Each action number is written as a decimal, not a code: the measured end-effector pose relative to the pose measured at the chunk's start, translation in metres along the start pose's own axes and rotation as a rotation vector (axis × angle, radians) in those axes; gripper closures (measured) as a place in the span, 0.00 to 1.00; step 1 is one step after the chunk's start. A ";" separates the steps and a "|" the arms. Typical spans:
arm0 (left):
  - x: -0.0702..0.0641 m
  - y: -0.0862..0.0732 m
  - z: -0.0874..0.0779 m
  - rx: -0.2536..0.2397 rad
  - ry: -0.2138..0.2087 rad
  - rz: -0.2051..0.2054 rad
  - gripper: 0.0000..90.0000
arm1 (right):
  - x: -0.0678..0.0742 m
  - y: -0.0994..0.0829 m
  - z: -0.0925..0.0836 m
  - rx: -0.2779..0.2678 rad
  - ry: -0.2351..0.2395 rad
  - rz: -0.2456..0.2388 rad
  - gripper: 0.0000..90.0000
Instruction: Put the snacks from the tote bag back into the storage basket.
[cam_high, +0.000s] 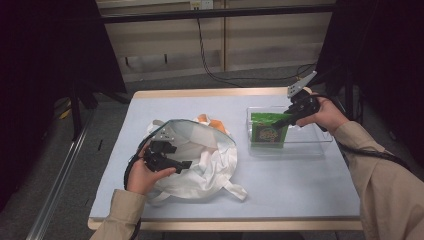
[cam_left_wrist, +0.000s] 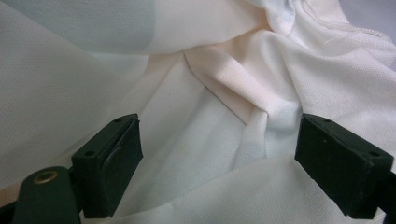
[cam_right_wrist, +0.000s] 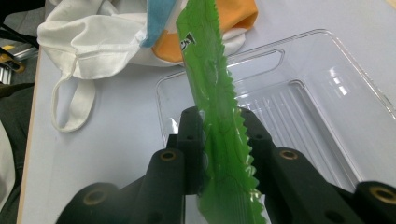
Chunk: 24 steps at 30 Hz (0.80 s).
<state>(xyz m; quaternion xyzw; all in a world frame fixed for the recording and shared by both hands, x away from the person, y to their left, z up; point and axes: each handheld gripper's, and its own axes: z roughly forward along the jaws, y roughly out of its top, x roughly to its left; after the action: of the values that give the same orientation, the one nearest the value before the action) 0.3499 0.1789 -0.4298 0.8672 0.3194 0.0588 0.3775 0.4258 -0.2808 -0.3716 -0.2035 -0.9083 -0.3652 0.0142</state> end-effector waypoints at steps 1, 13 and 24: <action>0.000 0.000 0.000 0.000 0.002 -0.002 0.16 | 0.000 0.000 0.001 -0.003 0.002 -0.013 0.82; -0.002 0.002 0.001 0.000 -0.004 0.008 0.16 | 0.009 -0.009 0.002 -0.022 -0.012 -0.037 0.78; -0.003 0.004 0.004 -0.005 -0.010 -0.004 0.15 | 0.013 -0.012 0.004 -0.018 -0.067 0.014 0.52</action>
<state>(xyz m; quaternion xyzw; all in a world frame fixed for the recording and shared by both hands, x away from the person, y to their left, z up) 0.3509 0.1729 -0.4296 0.8660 0.3189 0.0543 0.3813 0.4095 -0.2817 -0.3802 -0.2219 -0.9036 -0.3661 -0.0155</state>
